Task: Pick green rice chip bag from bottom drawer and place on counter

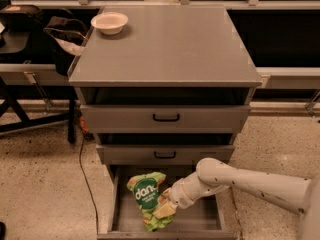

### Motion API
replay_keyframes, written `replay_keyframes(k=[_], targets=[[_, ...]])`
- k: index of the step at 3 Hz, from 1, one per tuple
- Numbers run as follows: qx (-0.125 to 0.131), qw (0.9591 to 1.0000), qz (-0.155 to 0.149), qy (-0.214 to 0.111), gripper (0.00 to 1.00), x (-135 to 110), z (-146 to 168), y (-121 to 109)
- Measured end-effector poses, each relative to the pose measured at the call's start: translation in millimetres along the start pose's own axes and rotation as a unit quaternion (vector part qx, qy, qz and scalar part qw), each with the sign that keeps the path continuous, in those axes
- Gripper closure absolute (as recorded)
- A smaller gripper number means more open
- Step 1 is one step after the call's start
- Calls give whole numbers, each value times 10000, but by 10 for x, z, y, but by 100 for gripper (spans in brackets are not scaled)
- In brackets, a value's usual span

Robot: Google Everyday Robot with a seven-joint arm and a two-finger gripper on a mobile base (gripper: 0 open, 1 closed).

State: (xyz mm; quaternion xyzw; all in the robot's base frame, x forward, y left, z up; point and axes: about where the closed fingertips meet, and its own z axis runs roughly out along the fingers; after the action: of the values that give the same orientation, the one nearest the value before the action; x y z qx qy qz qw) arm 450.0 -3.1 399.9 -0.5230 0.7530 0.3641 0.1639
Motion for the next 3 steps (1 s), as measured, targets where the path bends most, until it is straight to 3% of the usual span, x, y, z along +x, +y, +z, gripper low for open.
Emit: replay_keyframes(k=[1,2,3], targets=[[201,9991,-367,-99,100,-417,-410,486],[431,9970,-627,-145,100,-732,-731,761],[427,9970,-623,-147,100,-732,-728,762]])
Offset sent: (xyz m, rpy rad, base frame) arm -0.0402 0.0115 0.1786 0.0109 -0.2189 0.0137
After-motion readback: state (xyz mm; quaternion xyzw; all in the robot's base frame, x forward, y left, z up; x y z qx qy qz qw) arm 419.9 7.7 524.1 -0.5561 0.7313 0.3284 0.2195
